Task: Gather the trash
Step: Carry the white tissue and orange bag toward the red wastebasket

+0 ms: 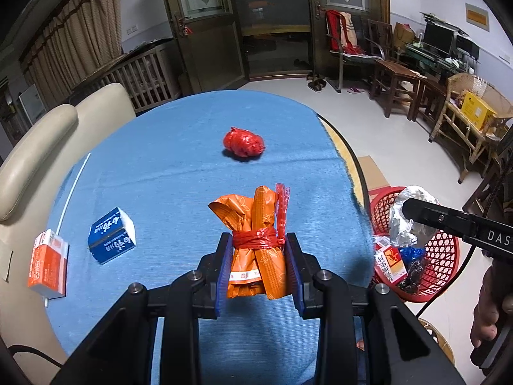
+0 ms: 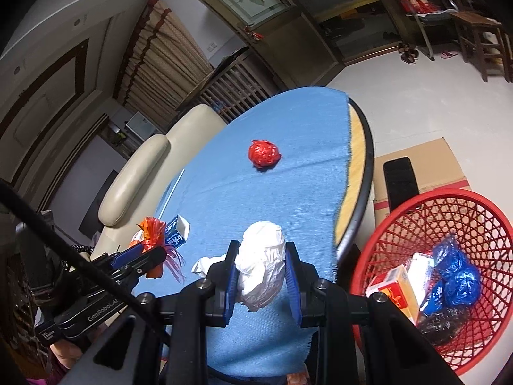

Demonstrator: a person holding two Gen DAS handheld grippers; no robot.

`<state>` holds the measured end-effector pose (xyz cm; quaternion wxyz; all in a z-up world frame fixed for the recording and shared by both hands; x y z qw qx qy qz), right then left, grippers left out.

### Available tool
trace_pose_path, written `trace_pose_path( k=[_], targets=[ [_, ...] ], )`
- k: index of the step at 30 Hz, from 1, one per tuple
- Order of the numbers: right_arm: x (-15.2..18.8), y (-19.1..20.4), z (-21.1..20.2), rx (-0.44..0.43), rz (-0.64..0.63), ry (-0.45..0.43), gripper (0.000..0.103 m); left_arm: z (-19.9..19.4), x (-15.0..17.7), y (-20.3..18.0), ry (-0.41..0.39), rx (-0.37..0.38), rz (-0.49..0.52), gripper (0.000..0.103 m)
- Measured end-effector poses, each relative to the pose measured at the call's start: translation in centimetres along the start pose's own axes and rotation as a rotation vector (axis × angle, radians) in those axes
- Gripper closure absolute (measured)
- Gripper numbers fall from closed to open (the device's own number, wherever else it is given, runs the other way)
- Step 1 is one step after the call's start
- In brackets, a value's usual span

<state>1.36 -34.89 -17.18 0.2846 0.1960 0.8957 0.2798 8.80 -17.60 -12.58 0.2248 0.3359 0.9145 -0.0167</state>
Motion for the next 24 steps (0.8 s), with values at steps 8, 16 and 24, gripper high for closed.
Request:
trace_pose_path(
  k=[8, 16, 24],
  targets=[
    [0.6, -2.0, -1.1, 0.009, 0.044, -0.014, 0.074, 0.6, -0.1, -2.2, 0.017, 0.046, 0.037, 0.069],
    [1.3, -4.4, -2.8, 0.011, 0.096, -0.035, 0.074, 1.1, -0.2, -4.2, 0.036, 0.077, 0.071, 0.069],
    [1.6, -6.2, -4.3, 0.009, 0.134, -0.059, 0.074, 1.1, -0.5, -6.6, 0.037, 0.104, 0.124, 0.069]
  ],
)
Point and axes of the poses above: each gripper's, at about its wrist camera, not at the fingertips, and z roughly the way its jaws point, y to its left, x to its underside, the point moved 5 cm from there along z, roughly the way its jaws point, and after that the axes turned 15 degrees about y, right-handed, at the moved point
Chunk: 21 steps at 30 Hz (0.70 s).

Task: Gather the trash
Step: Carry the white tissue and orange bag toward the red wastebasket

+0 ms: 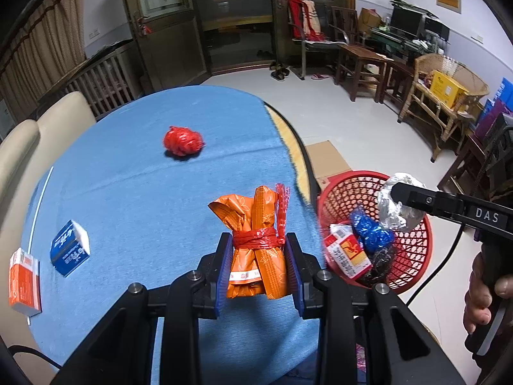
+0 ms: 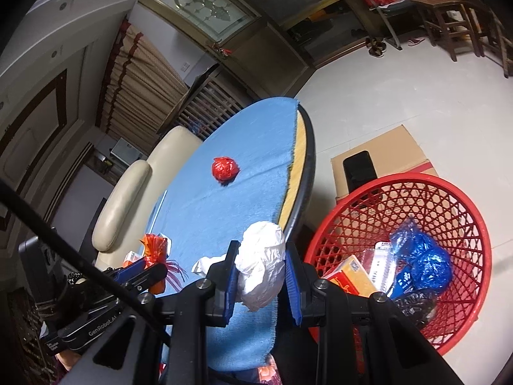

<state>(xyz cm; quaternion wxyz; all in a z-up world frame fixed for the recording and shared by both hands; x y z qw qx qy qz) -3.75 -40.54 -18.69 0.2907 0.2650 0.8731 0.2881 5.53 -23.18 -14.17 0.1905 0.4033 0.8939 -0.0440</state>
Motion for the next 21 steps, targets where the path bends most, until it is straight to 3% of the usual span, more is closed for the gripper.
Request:
trace_pose_path(
  k=[21],
  targets=[
    [0.5, -5.3, -3.5, 0.017, 0.114, -0.053, 0.074, 1.1, -1.5, -6.4, 0.024, 0.104, 0.134, 0.069]
  ],
)
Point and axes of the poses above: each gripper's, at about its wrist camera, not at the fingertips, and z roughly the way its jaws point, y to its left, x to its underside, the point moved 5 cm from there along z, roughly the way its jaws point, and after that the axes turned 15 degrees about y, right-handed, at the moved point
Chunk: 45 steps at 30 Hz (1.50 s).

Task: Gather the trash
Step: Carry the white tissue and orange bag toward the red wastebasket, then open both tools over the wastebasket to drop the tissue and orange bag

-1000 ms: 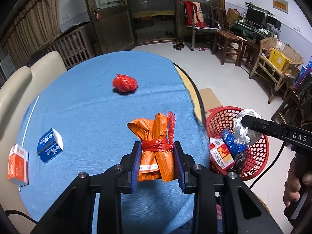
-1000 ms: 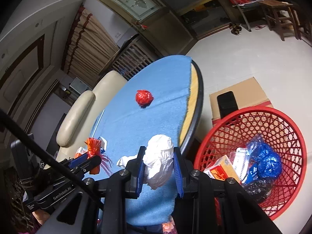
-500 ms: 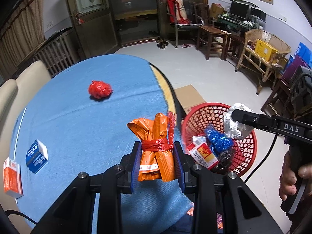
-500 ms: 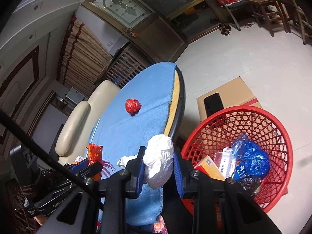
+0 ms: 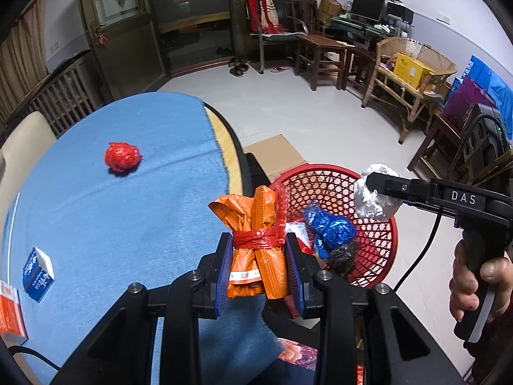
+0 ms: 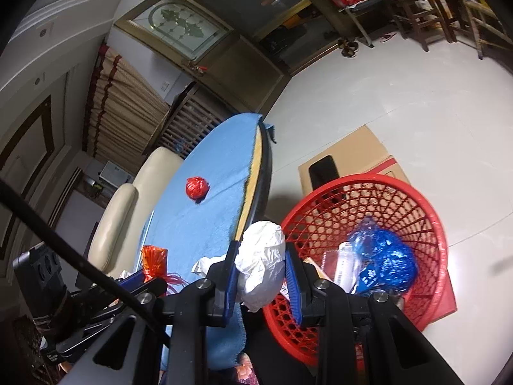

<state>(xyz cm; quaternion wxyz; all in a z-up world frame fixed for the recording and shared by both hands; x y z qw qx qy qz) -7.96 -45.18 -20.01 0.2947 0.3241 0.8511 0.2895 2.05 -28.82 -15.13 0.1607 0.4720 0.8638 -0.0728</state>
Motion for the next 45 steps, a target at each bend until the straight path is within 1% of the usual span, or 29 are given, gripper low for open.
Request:
trace_pose_path(
  k=[4, 7, 14, 18, 20, 21, 22, 24, 27, 28, 30, 32, 34, 38, 45],
  targets=[
    [-0.2, -1.1, -1.3, 0.011, 0.022, -0.024, 0.074, 0.4, -0.4, -1.0, 0.016, 0.047, 0.014, 0.069],
    [-0.2, -2.1, -1.8, 0.024, 0.038, -0.031, 0.074, 0.9, -0.5, -1.9, 0.026, 0.067, 0.035, 0.069],
    [0.3, -4.6, -1.5, 0.044, 0.090, -0.002, 0.073, 2.8, -0.7, -3.5, 0.077, 0.112, 0.060, 0.069],
    [0.5, -5.6, -1.3, 0.051, 0.117, 0.012, 0.072, 3.2, -1.3, -4.5, 0.075, 0.129, 0.086, 0.068],
    [0.5, -6.0, -1.3, 0.045, 0.132, 0.020, 0.072, 3.3, -1.8, -5.1, 0.072, 0.125, 0.106, 0.068],
    [0.5, -6.2, -1.3, 0.045, 0.138, 0.022, 0.071, 3.3, -1.9, -5.2, 0.073, 0.123, 0.113, 0.064],
    [0.5, -6.4, -1.3, 0.043, 0.147, 0.026, 0.071, 3.4, -2.1, -5.4, 0.074, 0.120, 0.119, 0.057],
    [0.5, -6.7, -1.3, 0.036, 0.161, 0.034, 0.070, 3.2, -2.3, -5.5, 0.059, 0.113, 0.120, 0.049],
    [0.4, -6.9, -1.3, 0.034, 0.166, 0.037, 0.070, 3.0, -2.3, -5.2, 0.047, 0.101, 0.125, 0.048],
    [0.4, -6.9, -1.3, 0.031, 0.164, 0.037, 0.065, 3.0, -2.2, -5.1, 0.047, 0.097, 0.121, 0.048],
    [0.3, -6.8, -1.2, 0.027, 0.166, 0.037, 0.039, 3.0, -2.1, -4.7, 0.049, 0.095, 0.112, 0.048],
    [0.3, -6.5, -1.4, 0.030, 0.155, 0.012, 0.039, 3.0, -1.9, -4.2, 0.048, 0.079, 0.099, 0.048],
    [0.3, -6.0, -1.3, 0.034, 0.137, 0.011, 0.039, 2.7, -1.8, -3.8, 0.037, 0.046, 0.090, 0.048],
    [0.3, -5.4, -1.2, 0.034, 0.127, 0.009, 0.039, 1.9, -1.8, -3.3, 0.015, 0.011, 0.078, 0.048],
    [0.2, -4.8, -1.2, 0.040, 0.118, 0.004, 0.039, 0.7, -1.5, -3.6, -0.031, -0.057, 0.103, 0.047]
  ],
)
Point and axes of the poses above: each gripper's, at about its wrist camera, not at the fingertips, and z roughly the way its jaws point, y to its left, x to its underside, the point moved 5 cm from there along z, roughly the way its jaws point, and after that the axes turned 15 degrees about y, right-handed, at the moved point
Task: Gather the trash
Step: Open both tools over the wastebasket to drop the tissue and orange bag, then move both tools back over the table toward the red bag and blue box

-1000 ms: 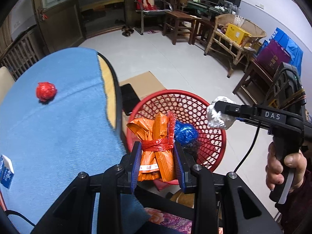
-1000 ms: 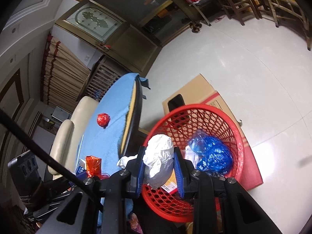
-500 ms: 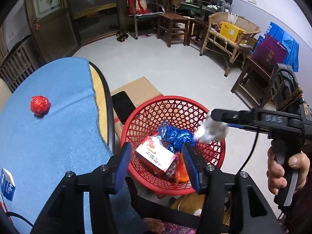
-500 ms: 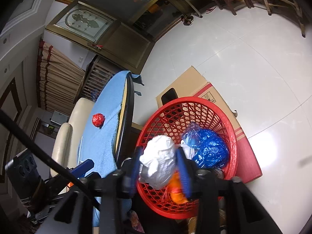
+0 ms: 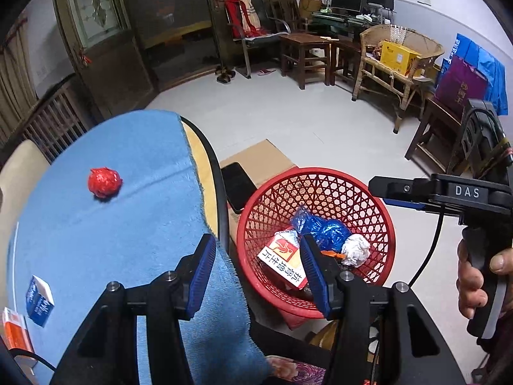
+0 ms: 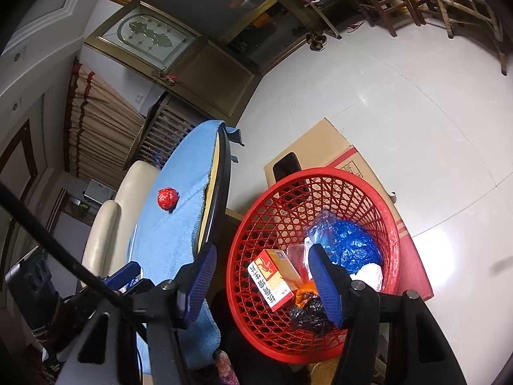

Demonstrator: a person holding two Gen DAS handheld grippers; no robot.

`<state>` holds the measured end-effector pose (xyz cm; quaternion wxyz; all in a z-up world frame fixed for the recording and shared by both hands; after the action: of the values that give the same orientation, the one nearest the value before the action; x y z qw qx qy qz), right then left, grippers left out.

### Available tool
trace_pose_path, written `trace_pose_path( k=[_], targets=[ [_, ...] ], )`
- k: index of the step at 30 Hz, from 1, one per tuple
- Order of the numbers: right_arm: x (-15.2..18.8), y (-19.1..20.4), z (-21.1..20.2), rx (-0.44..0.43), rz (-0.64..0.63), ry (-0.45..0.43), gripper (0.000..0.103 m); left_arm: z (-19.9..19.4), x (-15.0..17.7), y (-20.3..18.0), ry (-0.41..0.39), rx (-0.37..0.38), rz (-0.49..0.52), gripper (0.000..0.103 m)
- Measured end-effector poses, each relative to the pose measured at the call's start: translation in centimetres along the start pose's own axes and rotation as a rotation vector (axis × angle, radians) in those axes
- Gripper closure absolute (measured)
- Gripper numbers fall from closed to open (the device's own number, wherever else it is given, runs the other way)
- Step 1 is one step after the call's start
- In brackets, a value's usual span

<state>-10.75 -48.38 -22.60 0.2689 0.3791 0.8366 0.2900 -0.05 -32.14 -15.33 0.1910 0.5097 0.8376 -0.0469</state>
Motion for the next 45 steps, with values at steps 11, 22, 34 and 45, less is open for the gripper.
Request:
trace_pose_path(
  k=[11, 22, 34, 45],
  targets=[
    [0.3, 1.2, 0.8, 0.001, -0.020, 0.018, 0.039, -1.0, 0.6, 0.1, -0.031, -0.046, 0.017, 0.046],
    [0.5, 1.7, 1.4, 0.003, -0.029, 0.030, 0.039, -1.0, 1.2, 1.5, -0.023, -0.051, -0.030, 0.046],
    [0.6, 2.2, 2.0, 0.001, -0.040, 0.042, 0.039, 0.2, 2.9, 3.6, 0.016, -0.046, -0.084, 0.045],
    [0.7, 3.7, 2.7, 0.006, -0.066, 0.054, 0.039, 0.6, 5.5, 8.1, 0.040, -0.046, -0.209, 0.045]
  ],
)
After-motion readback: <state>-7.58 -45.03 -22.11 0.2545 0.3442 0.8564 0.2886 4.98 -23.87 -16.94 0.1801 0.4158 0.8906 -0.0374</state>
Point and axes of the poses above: each gripper's, at about its wrist camera, not at the fingertips, and z roughly the way its jaws point, y to its left, x to its underside, the point moved 5 cm from there along z, roughly the way its jaws point, and after that the axes turned 15 degrees about y, right-handed, at the moved point
